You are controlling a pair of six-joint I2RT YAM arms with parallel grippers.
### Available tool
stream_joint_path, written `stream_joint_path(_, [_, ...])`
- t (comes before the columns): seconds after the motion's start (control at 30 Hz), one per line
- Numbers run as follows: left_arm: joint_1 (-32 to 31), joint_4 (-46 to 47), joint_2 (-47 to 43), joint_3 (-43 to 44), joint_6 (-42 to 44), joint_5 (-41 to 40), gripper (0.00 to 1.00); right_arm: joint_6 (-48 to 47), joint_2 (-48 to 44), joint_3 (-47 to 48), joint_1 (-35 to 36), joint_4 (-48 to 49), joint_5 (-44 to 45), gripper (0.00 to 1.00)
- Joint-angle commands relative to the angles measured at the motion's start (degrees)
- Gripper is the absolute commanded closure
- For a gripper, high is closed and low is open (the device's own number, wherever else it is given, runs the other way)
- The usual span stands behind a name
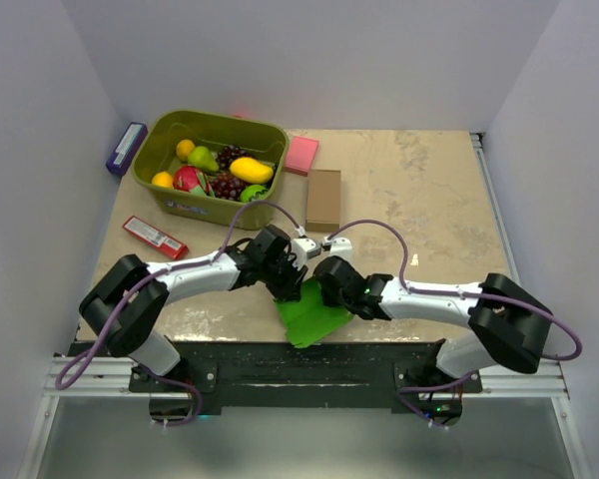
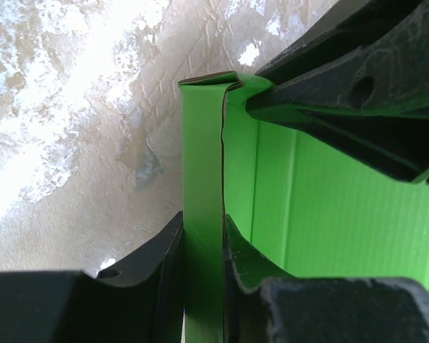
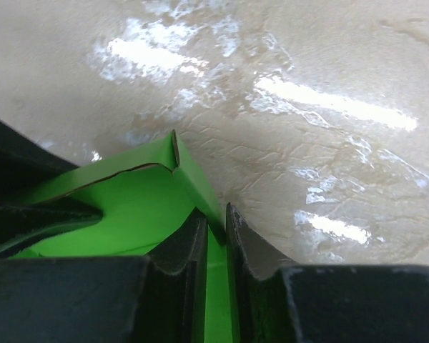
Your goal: Fold the paper box
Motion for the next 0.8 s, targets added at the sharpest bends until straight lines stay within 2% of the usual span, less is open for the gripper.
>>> stream_joint_path(0.0, [-0.8, 1.2, -2.2, 1.5, 1.4, 3.2, 0.95, 3.8, 5.2, 4.6, 3.9, -15.0, 14.4, 1.0])
stream_joint_path(0.27, [-0.8, 1.6, -3.0, 1.3, 1.1, 4.2, 0.96, 11.2, 11.6, 9.9, 8.2, -24.8, 22.4, 1.0])
stream_joint_path(0.4, [-0.8, 1.8, -3.1, 1.2, 0.8, 4.8, 0.96, 10.2, 15.9, 10.7, 10.2, -22.4, 21.8, 1.0])
stream_joint_path(0.43, [-0.8, 1.9, -3.0, 1.1, 0.8, 5.2, 0.96, 8.9, 16.4, 10.7, 10.5, -21.0, 19.3, 1.0])
stream_joint_path(0.6, [-0.8, 2.3, -2.2, 1.1, 0.4, 6.3, 0.96, 6.9, 15.8, 7.7, 11.2, -8.6, 11.5, 1.0])
stream_joint_path(0.77, [-1.0, 2.9, -1.6, 1.0, 0.1, 7.4, 0.96, 7.3, 20.9, 10.0, 11.1, -12.2, 12.2, 1.0])
